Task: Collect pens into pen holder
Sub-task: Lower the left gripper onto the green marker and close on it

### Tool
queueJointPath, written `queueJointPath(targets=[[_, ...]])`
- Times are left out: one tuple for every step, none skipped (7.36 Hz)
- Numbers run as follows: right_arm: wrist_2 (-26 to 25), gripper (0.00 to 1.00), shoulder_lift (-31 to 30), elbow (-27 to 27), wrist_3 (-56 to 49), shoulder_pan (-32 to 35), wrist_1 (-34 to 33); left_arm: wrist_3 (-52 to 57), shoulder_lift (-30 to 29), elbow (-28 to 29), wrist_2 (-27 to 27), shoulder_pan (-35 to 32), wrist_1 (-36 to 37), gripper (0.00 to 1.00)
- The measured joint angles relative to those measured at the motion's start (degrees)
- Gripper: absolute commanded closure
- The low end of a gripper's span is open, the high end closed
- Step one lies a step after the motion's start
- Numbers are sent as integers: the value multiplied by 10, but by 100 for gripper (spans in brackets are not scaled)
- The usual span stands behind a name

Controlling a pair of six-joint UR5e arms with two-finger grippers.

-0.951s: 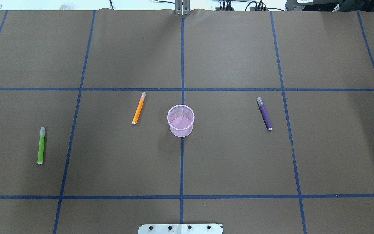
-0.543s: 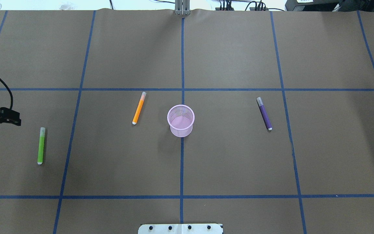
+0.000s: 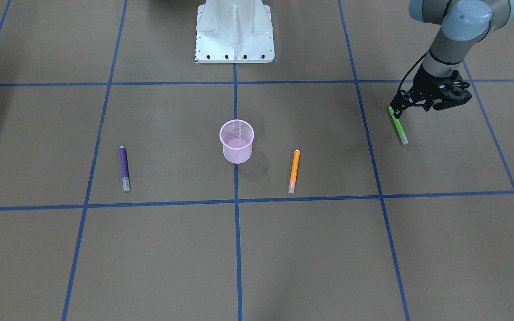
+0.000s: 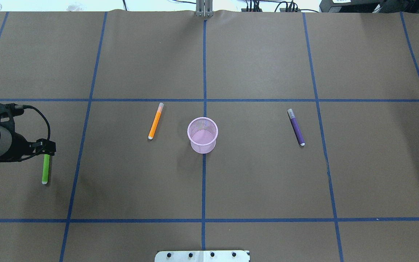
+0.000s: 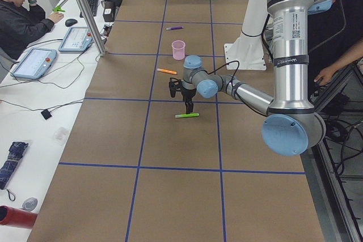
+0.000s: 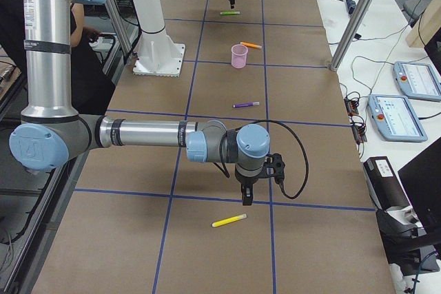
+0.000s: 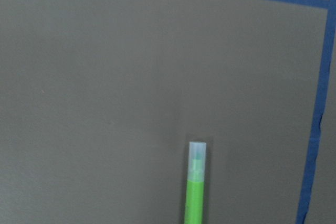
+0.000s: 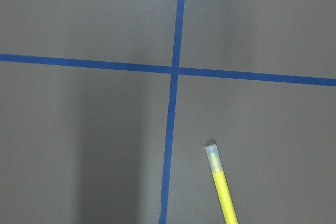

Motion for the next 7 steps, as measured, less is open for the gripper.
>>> queueJointPath(targets=[[0,0,1,0,0,0,0,0,-17,19,2,4,-1,1],[0,0,3,0,1,0,-1,11,-27,33,3,5,-6,1],[0,0,4,0,1,0,-1,34,-28,41,2,5,-13,1],[1,0,4,0,1,0,-1,56,-27,48,1,4,-18,1],[1,0,4,0,1,-1,-1,66,-26,55,1,4,-21,1],[1,0,4,0,1,-1,-1,71,-25,62,0,3,-29,1],[1,0,4,0,1,-1,-1,73,-21,70,-1,3,-43,1]])
